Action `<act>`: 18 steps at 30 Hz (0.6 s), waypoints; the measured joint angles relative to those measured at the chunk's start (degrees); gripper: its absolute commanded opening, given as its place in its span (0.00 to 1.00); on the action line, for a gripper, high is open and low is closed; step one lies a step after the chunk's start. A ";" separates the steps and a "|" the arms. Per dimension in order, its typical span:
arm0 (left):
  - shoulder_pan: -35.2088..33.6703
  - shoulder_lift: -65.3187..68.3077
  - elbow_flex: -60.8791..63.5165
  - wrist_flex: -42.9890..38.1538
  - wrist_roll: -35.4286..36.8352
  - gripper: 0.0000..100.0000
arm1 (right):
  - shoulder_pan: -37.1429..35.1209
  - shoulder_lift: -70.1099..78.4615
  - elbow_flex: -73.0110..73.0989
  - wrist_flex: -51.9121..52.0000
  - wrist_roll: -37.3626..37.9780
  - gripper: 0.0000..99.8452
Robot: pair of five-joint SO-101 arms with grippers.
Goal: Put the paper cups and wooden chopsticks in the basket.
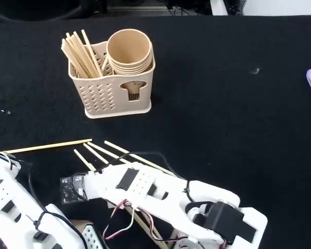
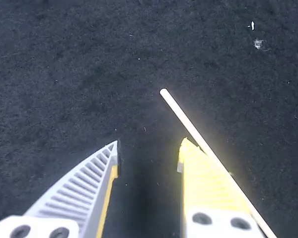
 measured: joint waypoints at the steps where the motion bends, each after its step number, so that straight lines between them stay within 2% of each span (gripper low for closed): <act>1: 0.00 0.00 0.00 0.00 0.00 0.20 | 0.00 0.00 0.00 0.00 -1.23 0.11; 5: 0.26 0.00 0.00 0.00 0.00 0.20 | -0.26 0.00 0.00 0.79 -10.37 0.27; 8: 0.26 0.00 0.00 0.00 0.00 0.20 | -0.26 0.00 -1.85 4.92 -16.00 0.27; 13: 0.26 0.00 0.00 0.00 0.00 0.20 | -0.26 0.00 -4.66 14.15 -19.78 0.27; 18: 0.26 0.00 0.00 0.00 0.00 0.20 | -0.26 0.00 -3.96 16.70 -21.98 0.27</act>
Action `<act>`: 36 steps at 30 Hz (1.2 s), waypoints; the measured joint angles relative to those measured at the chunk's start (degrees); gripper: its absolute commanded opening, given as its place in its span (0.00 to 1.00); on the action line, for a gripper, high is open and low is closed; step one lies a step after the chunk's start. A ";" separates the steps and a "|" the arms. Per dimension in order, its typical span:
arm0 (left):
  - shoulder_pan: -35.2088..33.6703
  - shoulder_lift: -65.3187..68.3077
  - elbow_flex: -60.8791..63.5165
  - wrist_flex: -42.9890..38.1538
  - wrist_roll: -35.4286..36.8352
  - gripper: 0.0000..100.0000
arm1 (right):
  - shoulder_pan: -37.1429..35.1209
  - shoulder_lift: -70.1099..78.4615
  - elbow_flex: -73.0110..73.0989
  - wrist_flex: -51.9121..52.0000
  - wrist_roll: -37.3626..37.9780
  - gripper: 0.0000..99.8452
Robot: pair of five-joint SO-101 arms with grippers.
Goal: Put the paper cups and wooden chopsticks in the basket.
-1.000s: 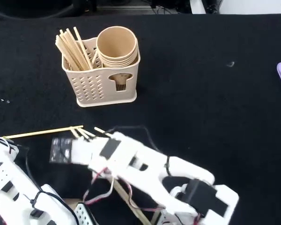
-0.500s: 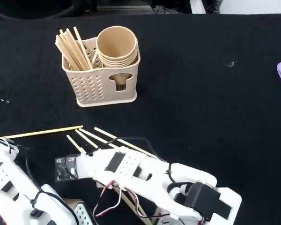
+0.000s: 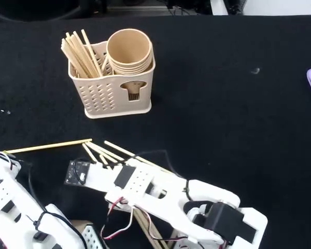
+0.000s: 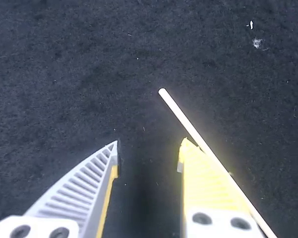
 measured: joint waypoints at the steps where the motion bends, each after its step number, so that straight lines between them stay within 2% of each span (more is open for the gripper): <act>1: 0.00 0.00 0.00 0.00 0.00 0.20 | 0.00 0.00 0.79 -0.09 -0.09 0.27; 4: 0.00 0.00 0.00 0.00 0.00 0.20 | 0.00 -0.44 2.81 -0.18 -0.18 0.25; 6: 0.00 0.00 0.00 0.00 0.00 0.20 | 0.00 -1.05 3.43 -0.18 -0.18 0.16; 8: 0.00 0.00 0.00 0.00 0.00 0.20 | 0.26 -1.14 3.69 -0.18 -0.18 0.02; 9: 0.00 0.00 0.00 0.00 0.00 0.20 | 0.44 -1.58 3.69 -0.18 -0.18 0.01; 10: 0.00 0.00 0.00 0.00 0.00 0.20 | 0.44 -1.85 3.69 -0.18 -0.18 0.03; 13: 0.00 0.00 0.00 0.00 0.00 0.20 | 0.44 -2.11 2.81 -0.18 0.18 0.01; 16: 0.00 0.00 0.00 0.00 0.00 0.20 | 1.14 -1.58 0.70 0.18 6.68 0.01; 24: 0.00 0.00 0.00 0.00 0.00 0.20 | 9.67 -1.49 -12.92 0.09 25.85 0.01; 29: 0.00 0.00 0.00 0.00 0.00 0.20 | 12.66 -1.41 -18.73 0.09 27.69 0.01; 36: 0.00 0.00 0.00 0.00 0.00 0.20 | 12.66 -0.70 -13.89 -4.22 27.60 0.01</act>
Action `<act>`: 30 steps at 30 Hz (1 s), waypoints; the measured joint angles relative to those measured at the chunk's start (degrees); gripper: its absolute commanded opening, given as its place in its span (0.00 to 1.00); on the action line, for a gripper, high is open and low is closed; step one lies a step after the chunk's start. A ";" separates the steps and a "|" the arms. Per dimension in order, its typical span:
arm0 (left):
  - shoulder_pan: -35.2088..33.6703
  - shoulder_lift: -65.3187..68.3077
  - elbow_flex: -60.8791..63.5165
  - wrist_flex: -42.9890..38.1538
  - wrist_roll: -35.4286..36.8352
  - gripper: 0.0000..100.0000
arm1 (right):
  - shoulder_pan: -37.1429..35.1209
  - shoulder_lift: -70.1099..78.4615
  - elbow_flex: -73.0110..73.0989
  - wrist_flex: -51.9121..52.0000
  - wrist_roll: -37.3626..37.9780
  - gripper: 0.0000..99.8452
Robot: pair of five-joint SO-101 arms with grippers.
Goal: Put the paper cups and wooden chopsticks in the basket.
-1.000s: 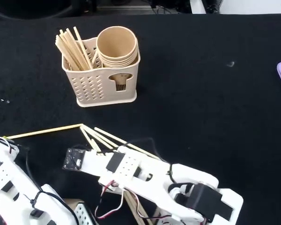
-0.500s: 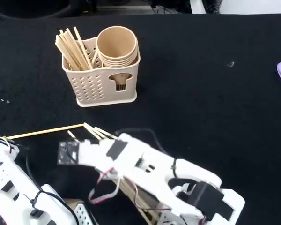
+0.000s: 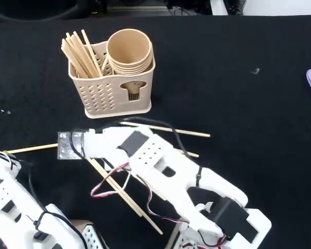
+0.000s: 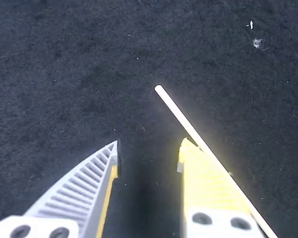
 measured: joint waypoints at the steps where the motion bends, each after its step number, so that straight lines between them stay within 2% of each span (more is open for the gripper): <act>1: 0.00 0.00 0.00 0.00 0.00 0.20 | 0.00 0.00 1.58 -1.93 -1.05 0.02; 4: 0.00 0.00 0.00 0.00 0.00 0.20 | 0.00 0.00 6.15 -7.82 -4.66 0.14; 7: 0.00 0.00 0.00 0.00 0.00 0.20 | 0.18 0.00 7.03 -9.41 -9.85 0.24; 9: 0.00 0.00 0.00 0.00 0.00 0.20 | 0.44 0.00 7.03 -9.32 -13.45 0.23; 13: 0.00 0.00 0.00 0.00 0.00 0.20 | 0.53 -1.93 7.38 -5.19 -14.77 0.20; 19: 0.00 0.00 0.00 0.00 0.00 0.20 | 0.53 -16.62 12.92 4.92 -14.86 0.21; 23: 0.00 0.00 0.00 0.00 0.00 0.20 | 0.62 -27.25 23.12 5.80 -13.89 0.26; 30: 0.00 0.00 0.00 0.00 0.00 0.20 | 0.97 -34.20 31.82 6.07 -13.71 0.26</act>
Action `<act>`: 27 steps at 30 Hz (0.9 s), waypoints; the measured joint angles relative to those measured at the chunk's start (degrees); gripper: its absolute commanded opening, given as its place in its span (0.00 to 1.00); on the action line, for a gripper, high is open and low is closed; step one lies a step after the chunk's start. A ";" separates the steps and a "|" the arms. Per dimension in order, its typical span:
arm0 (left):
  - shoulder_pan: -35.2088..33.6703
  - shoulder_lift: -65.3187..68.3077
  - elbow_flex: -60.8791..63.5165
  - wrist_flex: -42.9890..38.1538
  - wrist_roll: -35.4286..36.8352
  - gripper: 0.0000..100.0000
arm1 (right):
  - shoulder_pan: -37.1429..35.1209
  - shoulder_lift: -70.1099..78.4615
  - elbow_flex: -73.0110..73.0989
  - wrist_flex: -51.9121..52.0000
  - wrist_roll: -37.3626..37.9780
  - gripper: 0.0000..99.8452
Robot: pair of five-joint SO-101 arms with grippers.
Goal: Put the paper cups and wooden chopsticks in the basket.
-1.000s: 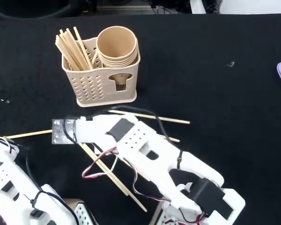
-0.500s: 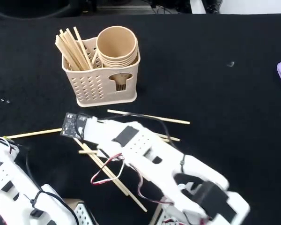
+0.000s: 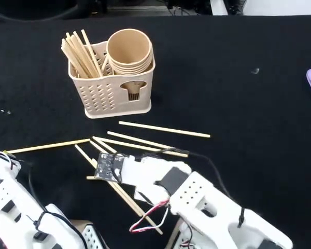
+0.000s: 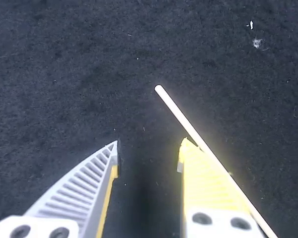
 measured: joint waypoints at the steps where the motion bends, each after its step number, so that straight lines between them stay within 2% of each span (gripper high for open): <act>1: 0.00 0.00 0.00 0.00 0.00 0.20 | -0.09 -0.18 0.35 0.00 0.00 0.26; 7: 0.00 0.00 0.00 0.00 0.00 0.20 | -0.97 -0.53 1.93 -0.44 -2.81 0.26; 12: 0.00 0.00 0.00 0.00 0.00 0.20 | -9.49 -0.53 -0.53 -0.44 -10.11 0.26; 15: 0.00 0.00 0.00 0.00 0.00 0.20 | -14.42 0.18 -0.44 -4.04 -11.96 0.26; 23: 0.00 0.00 0.00 0.00 0.00 0.20 | -14.95 13.10 1.41 -15.30 -12.75 0.26; 27: 0.00 0.00 0.00 0.00 0.00 0.20 | -14.86 17.76 0.79 -15.82 -12.84 0.26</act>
